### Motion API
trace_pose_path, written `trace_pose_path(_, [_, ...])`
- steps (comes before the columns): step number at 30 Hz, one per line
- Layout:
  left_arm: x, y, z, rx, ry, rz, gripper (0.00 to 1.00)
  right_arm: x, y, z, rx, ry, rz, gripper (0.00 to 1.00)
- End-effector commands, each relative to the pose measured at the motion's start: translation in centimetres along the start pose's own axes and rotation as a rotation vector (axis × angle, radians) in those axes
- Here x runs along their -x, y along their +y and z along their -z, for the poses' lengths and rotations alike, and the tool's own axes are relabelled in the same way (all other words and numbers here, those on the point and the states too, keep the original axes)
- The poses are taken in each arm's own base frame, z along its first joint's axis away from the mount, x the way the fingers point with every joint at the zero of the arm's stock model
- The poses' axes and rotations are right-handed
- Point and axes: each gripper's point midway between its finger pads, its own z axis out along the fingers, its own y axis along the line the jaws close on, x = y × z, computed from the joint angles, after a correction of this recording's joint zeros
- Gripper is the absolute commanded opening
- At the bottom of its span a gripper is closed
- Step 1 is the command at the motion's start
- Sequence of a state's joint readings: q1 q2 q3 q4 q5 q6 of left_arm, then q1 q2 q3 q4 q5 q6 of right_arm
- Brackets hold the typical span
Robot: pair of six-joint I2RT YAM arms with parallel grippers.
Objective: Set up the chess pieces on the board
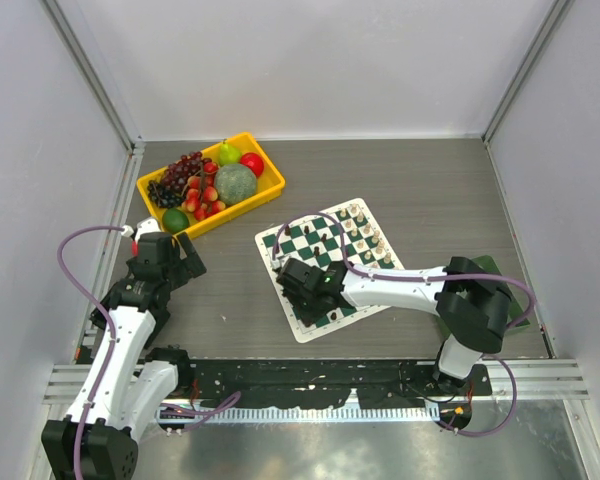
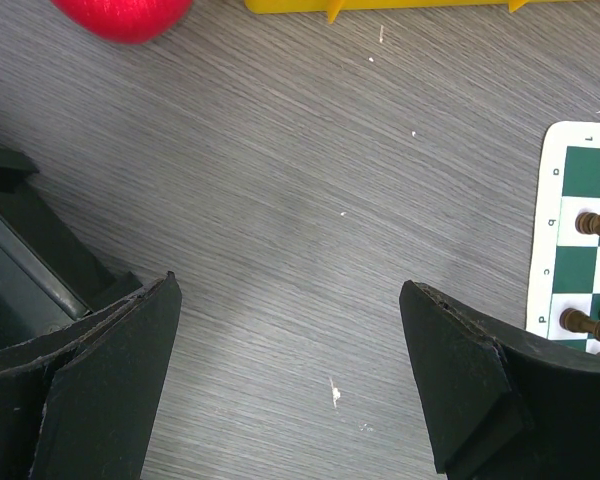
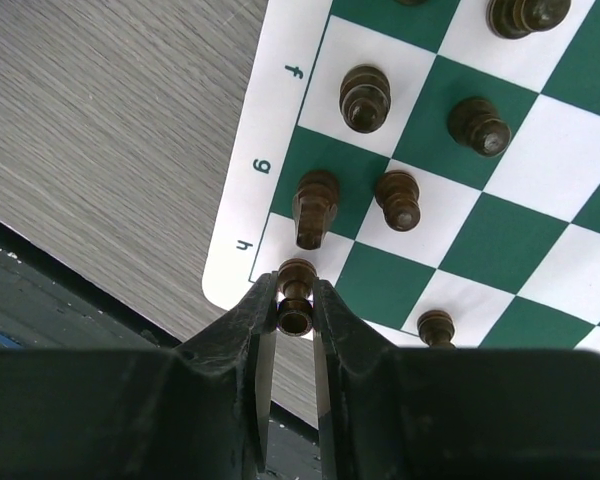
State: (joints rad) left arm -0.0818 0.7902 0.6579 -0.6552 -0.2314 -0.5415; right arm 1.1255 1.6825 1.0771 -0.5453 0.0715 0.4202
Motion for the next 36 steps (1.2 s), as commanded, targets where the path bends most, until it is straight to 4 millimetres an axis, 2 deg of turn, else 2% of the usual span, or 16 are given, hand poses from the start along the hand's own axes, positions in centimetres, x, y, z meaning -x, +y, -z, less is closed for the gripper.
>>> trace_pose_path(1, [0.7, -0.3, -0.1, -0.011, -0.021, 0.008, 0.99, 1.7, 1.1, 0.2, 0.026, -0.048, 0.014, 0.24])
trace_pose_path(9, [0.8, -0.3, 0.1, -0.013, -0.03, 0.011, 0.99, 1.5, 1.2, -0.3, 0.03, -0.036, 0.028, 0.26])
trace_pose_path(14, [0.7, -0.4, 0.1, -0.017, -0.027, 0.015, 0.99, 1.5, 1.3, 0.1, 0.037, -0.043, 0.032, 0.41])
trace_pose_path(17, [0.9, -0.5, 0.1, -0.02, -0.028, 0.019, 0.99, 2.3, 1.4, 1.4, 0.046, -0.089, 0.027, 0.47])
trace_pose_path(18, [1.0, -0.6, 0.1, -0.024, -0.031, 0.02, 0.99, 2.1, 1.2, 1.5, 0.04, -0.097, 0.023, 0.55])
trace_pose_path(19, [1.0, -0.7, 0.1, -0.029, -0.032, 0.022, 0.99, 2.6, 1.3, 2.3, 0.048, -0.127, 0.014, 0.58])
trace_pose_path(22, [1.0, -0.9, 0.1, -0.035, -0.027, 0.026, 0.99, 3.1, 0.5, 3.6, 0.022, -0.174, -0.003, 0.61])
trace_pose_path(27, [0.8, -0.9, -0.1, -0.035, -0.02, 0.025, 0.99, 3.2, -1.7, 5.9, -0.056, -0.242, -0.047, 0.61])
trace_pose_path(29, [0.8, -1.0, -0.1, -0.037, -0.019, 0.028, 0.99, 2.7, -2.9, 6.0, -0.093, -0.238, -0.081, 0.61])
trace_pose_path(32, [0.8, -1.0, -0.1, -0.041, -0.02, 0.03, 0.99, 1.4, -4.8, 5.0, -0.111, -0.181, -0.155, 0.56])
trace_pose_path(36, [1.0, -1.1, -0.1, -0.045, -0.023, 0.031, 0.99, -0.1, -5.5, 3.9, -0.092, -0.113, -0.192, 0.52])
